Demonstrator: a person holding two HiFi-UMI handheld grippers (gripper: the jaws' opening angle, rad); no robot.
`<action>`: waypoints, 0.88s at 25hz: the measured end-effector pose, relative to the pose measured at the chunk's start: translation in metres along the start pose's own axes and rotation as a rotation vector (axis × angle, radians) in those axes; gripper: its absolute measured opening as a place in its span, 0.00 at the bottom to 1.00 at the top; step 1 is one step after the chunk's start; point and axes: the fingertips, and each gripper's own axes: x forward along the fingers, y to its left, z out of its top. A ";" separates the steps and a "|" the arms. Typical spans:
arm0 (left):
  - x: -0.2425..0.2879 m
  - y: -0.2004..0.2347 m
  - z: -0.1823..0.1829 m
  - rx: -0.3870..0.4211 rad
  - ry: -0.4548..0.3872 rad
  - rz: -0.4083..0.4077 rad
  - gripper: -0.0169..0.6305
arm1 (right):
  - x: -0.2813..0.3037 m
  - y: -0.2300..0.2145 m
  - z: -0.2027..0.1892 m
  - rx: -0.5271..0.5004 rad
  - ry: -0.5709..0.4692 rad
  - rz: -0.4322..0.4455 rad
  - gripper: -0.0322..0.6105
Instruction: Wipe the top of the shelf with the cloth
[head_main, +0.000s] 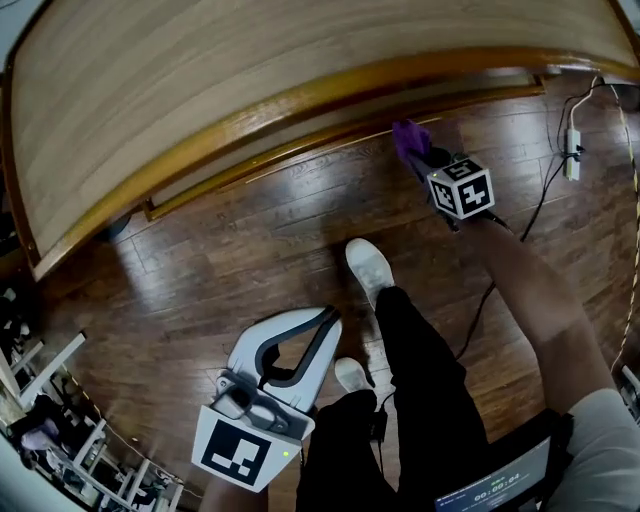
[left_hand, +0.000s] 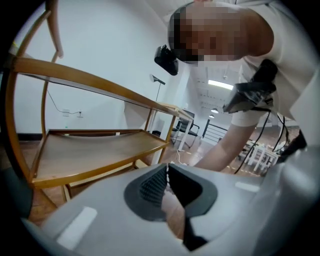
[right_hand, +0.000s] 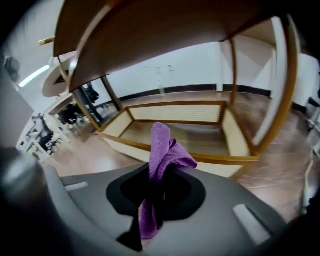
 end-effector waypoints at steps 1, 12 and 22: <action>-0.007 0.002 -0.003 -0.005 0.005 0.011 0.07 | 0.016 0.048 0.000 -0.030 0.003 0.082 0.13; -0.105 0.067 -0.051 -0.061 -0.007 0.262 0.07 | 0.186 0.347 -0.002 -0.366 0.138 0.474 0.13; -0.077 0.065 -0.064 -0.077 -0.025 0.201 0.07 | 0.189 0.181 -0.008 -0.360 0.194 0.197 0.13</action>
